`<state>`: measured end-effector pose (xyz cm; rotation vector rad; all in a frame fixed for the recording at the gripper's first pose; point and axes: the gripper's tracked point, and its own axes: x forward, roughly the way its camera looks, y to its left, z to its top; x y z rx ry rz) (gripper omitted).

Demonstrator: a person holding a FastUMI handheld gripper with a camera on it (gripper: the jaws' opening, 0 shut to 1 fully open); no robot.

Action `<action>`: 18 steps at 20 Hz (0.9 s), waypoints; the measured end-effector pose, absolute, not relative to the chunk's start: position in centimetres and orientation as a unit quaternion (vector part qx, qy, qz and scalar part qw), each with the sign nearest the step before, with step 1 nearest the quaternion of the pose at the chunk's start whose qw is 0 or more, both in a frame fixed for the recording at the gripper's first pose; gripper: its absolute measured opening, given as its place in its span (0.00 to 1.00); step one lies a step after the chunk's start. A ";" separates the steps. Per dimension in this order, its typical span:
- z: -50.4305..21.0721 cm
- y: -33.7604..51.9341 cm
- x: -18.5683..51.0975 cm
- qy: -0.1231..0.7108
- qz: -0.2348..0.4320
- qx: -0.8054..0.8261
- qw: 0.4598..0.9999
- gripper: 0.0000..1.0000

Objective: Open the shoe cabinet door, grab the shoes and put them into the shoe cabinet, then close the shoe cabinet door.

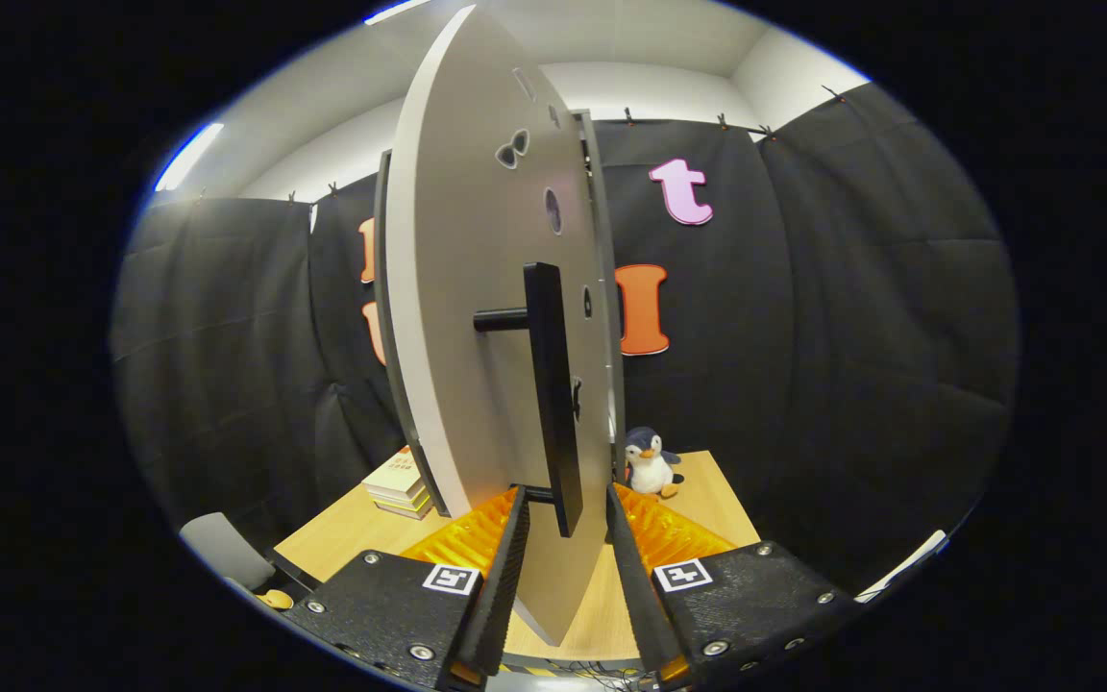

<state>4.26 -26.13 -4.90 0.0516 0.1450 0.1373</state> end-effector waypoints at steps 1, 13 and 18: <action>-4.7 -25.4 4.5 0.071 0.075 0.021 0.994 0.53; -4.4 -18.7 7.4 0.066 0.143 0.023 0.987 0.69; -4.5 -15.1 9.8 0.071 0.161 0.024 0.984 0.73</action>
